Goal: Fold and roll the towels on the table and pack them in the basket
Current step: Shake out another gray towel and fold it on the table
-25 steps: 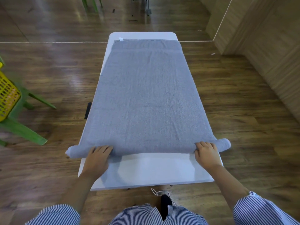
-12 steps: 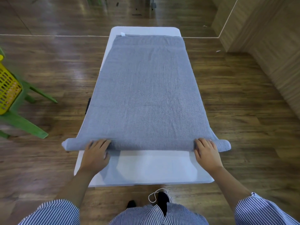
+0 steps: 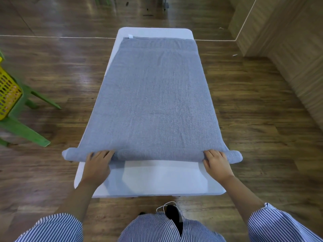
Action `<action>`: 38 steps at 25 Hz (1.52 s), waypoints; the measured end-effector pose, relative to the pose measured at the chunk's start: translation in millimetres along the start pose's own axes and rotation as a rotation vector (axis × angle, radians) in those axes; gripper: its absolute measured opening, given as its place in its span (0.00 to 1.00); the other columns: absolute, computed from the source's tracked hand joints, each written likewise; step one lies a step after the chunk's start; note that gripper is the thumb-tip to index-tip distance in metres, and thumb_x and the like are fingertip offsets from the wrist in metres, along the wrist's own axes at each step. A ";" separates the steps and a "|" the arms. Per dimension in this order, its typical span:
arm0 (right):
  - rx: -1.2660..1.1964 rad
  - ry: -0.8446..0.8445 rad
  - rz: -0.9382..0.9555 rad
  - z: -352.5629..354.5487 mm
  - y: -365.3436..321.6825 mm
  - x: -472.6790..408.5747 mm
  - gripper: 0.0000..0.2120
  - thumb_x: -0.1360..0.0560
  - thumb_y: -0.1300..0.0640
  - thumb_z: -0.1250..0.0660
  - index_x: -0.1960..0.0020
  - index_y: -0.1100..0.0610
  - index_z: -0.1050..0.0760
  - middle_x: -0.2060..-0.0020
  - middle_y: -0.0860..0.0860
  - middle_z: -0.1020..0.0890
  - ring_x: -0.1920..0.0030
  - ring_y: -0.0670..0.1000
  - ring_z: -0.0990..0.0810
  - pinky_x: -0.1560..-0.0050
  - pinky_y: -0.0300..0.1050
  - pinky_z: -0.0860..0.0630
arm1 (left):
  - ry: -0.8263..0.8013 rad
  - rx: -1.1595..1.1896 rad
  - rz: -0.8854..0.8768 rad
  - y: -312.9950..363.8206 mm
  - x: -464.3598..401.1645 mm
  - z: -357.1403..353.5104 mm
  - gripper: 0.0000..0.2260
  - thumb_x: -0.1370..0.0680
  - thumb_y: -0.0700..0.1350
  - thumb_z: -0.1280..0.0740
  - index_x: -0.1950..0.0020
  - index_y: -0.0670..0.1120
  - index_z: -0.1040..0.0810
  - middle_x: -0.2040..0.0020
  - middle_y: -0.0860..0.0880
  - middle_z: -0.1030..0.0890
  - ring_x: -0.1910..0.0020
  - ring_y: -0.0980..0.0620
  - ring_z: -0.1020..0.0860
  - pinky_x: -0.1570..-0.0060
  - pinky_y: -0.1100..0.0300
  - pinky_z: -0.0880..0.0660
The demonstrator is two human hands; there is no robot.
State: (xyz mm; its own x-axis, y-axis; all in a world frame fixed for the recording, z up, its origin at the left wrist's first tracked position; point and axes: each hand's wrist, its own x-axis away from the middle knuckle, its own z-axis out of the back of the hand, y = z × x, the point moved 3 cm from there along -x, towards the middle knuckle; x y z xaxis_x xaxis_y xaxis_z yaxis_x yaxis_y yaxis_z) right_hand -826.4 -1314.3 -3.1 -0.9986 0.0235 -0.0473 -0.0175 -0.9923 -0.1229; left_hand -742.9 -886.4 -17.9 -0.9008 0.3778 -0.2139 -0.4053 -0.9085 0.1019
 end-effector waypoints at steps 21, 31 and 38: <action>-0.180 -0.125 -0.456 -15.0 -11.9 -1.9 0.20 0.26 0.66 0.38 0.34 0.61 0.31 0.34 0.58 0.29 0.28 0.56 0.39 0.29 0.62 0.54 | -0.132 0.072 -0.002 -6.7 -16.0 -3.1 0.20 0.34 0.35 0.25 0.42 0.42 0.21 0.46 0.45 0.18 0.48 0.42 0.20 0.41 0.36 0.29; -0.288 -0.122 -0.543 -17.2 -6.7 -6.2 0.21 0.25 0.68 0.40 0.32 0.60 0.31 0.32 0.59 0.31 0.29 0.57 0.38 0.28 0.60 0.59 | -0.123 0.026 -0.017 -2.9 -20.6 -5.9 0.22 0.37 0.33 0.23 0.44 0.42 0.20 0.49 0.45 0.17 0.52 0.41 0.19 0.46 0.36 0.26; -0.292 -0.207 -0.513 -9.7 -5.4 -9.4 0.20 0.24 0.66 0.40 0.33 0.58 0.31 0.34 0.57 0.28 0.29 0.56 0.36 0.28 0.60 0.56 | -0.107 -0.003 -0.080 0.5 -26.2 -0.5 0.22 0.37 0.38 0.22 0.45 0.42 0.21 0.50 0.44 0.18 0.52 0.41 0.19 0.52 0.39 0.24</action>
State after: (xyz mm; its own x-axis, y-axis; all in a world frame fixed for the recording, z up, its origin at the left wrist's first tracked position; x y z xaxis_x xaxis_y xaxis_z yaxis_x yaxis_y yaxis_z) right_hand -816.5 -1307.9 -11.6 -0.8560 0.4351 0.2792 -0.5124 -0.7860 -0.3461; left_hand -719.4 -896.8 -12.8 -0.8774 0.4654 -0.1167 -0.4758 -0.8753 0.0861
